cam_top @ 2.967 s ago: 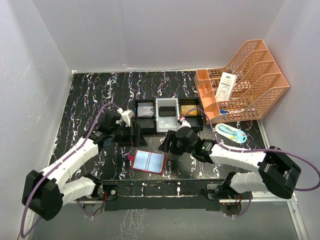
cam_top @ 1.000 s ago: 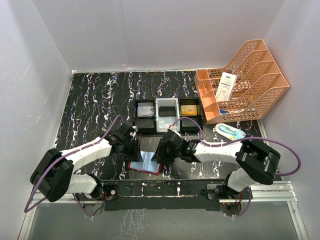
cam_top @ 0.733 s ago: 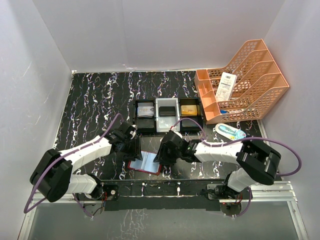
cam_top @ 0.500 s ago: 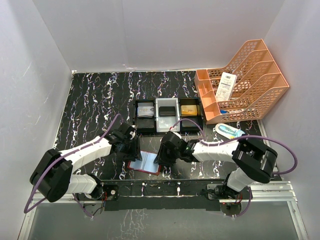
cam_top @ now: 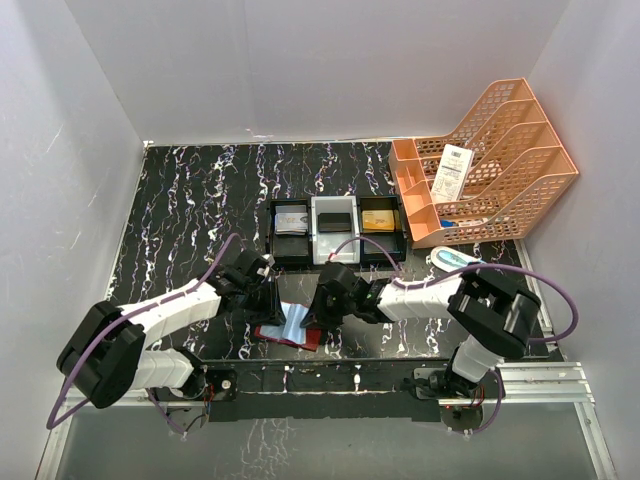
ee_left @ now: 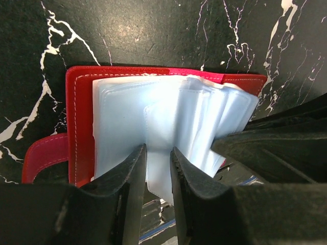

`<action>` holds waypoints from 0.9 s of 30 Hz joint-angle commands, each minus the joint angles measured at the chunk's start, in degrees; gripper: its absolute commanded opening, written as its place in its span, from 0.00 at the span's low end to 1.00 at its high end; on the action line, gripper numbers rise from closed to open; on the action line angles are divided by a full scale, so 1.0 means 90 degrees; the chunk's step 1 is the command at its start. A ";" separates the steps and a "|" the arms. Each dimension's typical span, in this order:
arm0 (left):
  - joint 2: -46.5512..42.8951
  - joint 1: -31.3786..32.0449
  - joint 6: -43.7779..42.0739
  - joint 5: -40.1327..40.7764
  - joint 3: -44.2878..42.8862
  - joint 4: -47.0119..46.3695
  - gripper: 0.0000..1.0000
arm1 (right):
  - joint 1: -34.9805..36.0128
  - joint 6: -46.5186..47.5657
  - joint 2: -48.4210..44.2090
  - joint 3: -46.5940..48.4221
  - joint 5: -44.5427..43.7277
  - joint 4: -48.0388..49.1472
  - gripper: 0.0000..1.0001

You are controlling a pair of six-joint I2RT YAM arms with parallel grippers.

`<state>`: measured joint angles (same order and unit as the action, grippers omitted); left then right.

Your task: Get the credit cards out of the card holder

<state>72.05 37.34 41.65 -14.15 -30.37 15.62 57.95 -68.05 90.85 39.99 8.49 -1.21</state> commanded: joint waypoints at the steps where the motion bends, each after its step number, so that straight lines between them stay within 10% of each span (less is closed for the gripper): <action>1: 0.0038 0.0109 0.0011 0.0050 0.0211 0.0343 0.24 | 0.0004 -0.0133 0.0193 0.0069 0.0659 0.1905 0.00; 5: -0.0007 0.0117 0.0011 0.0040 0.0138 0.0390 0.24 | -0.0111 -0.0160 0.0038 -0.0075 0.0581 0.2125 0.00; 11: -0.0183 0.0129 0.0028 0.0032 0.0015 0.0543 0.25 | -0.0246 0.0576 -0.0187 0.0575 -0.0495 -0.0583 0.00; 18: -0.0874 0.0148 0.0196 0.0250 -0.0403 0.1002 0.48 | -0.0664 0.1295 -0.0916 0.0450 -0.1104 -0.1997 0.00; 27: -0.1426 0.0138 -0.0045 0.1610 -0.1339 0.2128 0.89 | -0.0984 0.2600 -0.1587 0.1455 -0.1929 -0.3491 0.49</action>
<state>61.56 38.44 42.46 -7.44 -37.74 27.99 49.32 -52.03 79.85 45.08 -1.96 -25.43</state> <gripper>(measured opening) 0.820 0.432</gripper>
